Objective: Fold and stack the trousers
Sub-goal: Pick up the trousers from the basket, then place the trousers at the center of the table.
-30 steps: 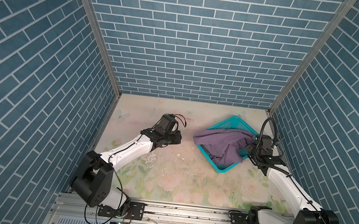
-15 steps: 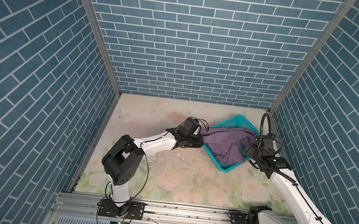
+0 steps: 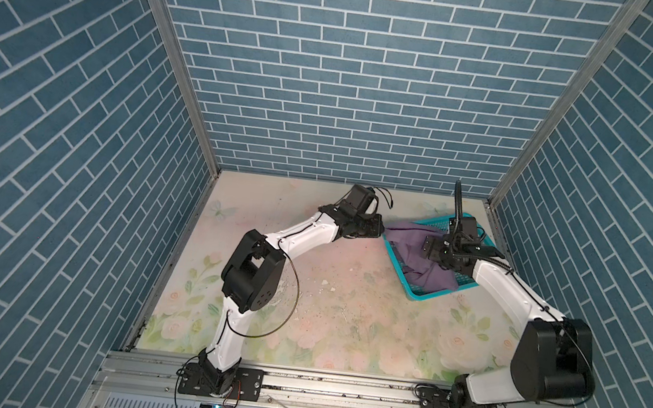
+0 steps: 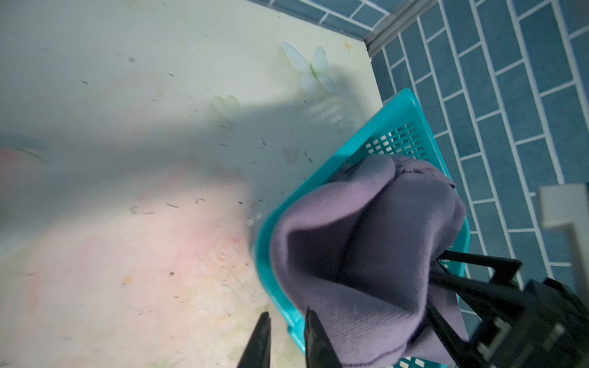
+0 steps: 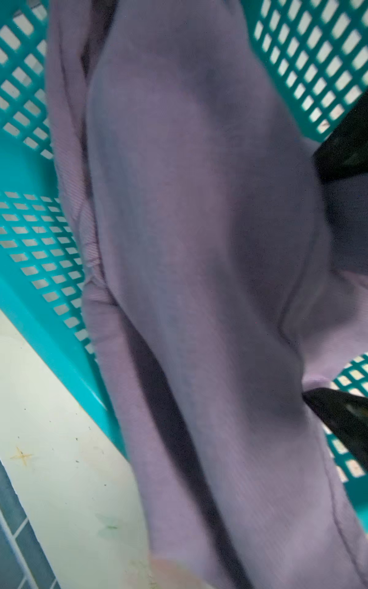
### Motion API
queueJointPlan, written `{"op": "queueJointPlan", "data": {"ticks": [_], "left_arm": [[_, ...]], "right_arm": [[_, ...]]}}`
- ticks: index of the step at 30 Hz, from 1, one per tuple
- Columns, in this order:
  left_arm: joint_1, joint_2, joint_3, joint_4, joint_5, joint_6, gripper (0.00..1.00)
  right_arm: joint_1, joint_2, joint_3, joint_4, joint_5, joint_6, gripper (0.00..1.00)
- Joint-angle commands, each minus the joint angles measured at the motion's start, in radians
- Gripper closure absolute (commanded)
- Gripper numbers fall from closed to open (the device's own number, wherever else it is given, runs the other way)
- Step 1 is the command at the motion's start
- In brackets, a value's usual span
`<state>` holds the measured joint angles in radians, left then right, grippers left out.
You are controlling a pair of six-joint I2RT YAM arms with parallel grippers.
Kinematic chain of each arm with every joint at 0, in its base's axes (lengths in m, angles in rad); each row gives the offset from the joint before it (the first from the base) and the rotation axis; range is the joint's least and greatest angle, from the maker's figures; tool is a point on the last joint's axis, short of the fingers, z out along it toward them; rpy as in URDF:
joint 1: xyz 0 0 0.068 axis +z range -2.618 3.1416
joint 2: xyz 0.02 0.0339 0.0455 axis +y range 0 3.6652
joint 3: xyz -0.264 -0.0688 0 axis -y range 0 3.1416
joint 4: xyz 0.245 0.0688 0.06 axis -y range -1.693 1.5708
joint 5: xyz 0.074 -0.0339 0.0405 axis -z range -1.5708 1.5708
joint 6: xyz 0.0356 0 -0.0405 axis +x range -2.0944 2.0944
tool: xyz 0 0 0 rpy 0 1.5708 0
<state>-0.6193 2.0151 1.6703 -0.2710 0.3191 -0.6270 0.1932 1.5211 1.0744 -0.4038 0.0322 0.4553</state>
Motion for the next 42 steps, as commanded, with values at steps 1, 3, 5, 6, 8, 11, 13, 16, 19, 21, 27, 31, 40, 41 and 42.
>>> {"op": "queueJointPlan", "data": {"ticks": [1, 3, 5, 6, 8, 11, 13, 16, 19, 21, 27, 31, 40, 41, 42], "left_arm": [[0.091, -0.161, -0.117, -0.035, -0.019, 0.027, 0.77], [0.133, -0.268, -0.232, -0.031, -0.039, 0.029, 0.76], [0.170, -0.389, -0.344, -0.047, -0.073, 0.044, 0.74], [0.183, -0.442, -0.383, -0.063, -0.094, 0.053, 0.73], [0.213, -0.564, -0.465, -0.116, -0.151, 0.072, 0.69], [0.273, -0.726, -0.558, -0.182, -0.201, 0.080, 0.51], [0.324, -0.818, -0.589, -0.220, -0.225, 0.081, 0.36], [0.377, -0.943, -0.610, -0.266, -0.292, 0.086, 0.20], [0.388, -1.044, -0.613, -0.303, -0.413, 0.090, 0.01], [0.389, -1.098, -0.613, -0.323, -0.482, 0.093, 0.01], [0.391, -1.185, -0.613, -0.369, -0.535, 0.106, 0.01], [0.391, -1.192, -0.621, -0.381, -0.516, 0.105, 0.01], [0.391, -1.046, -0.649, -0.301, -0.390, 0.078, 0.01], [0.391, -1.017, -0.656, -0.278, -0.348, 0.076, 0.01], [0.391, -0.992, -0.661, -0.261, -0.321, 0.073, 0.01]], "right_arm": [[-0.067, 0.082, 0.043, 0.075, -0.089, 0.060, 0.07], [-0.090, 0.138, 0.058, 0.110, -0.113, 0.075, 0.21], [-0.100, 0.189, 0.096, 0.112, -0.175, 0.083, 0.61], [-0.099, 0.201, 0.120, 0.100, -0.196, 0.090, 0.82], [-0.093, 0.191, 0.161, 0.097, -0.241, 0.104, 1.00], [-0.038, 0.112, 0.249, 0.049, -0.179, 0.075, 1.00], [0.027, 0.071, 0.347, -0.026, -0.086, 0.012, 1.00], [0.158, 0.037, 0.524, -0.129, 0.010, -0.079, 1.00], [0.297, 0.028, 0.667, -0.173, 0.060, -0.148, 1.00], [0.399, 0.036, 0.733, -0.170, 0.068, -0.194, 1.00], [0.606, 0.117, 0.802, -0.138, -0.110, -0.251, 1.00], [0.631, 0.178, 0.729, -0.143, -0.180, -0.180, 1.00], [0.529, 0.114, 0.422, -0.201, -0.036, -0.093, 0.40], [0.495, 0.082, 0.382, -0.205, -0.039, -0.079, 0.38], [0.468, 0.052, 0.347, -0.209, -0.033, -0.071, 0.37]]}}
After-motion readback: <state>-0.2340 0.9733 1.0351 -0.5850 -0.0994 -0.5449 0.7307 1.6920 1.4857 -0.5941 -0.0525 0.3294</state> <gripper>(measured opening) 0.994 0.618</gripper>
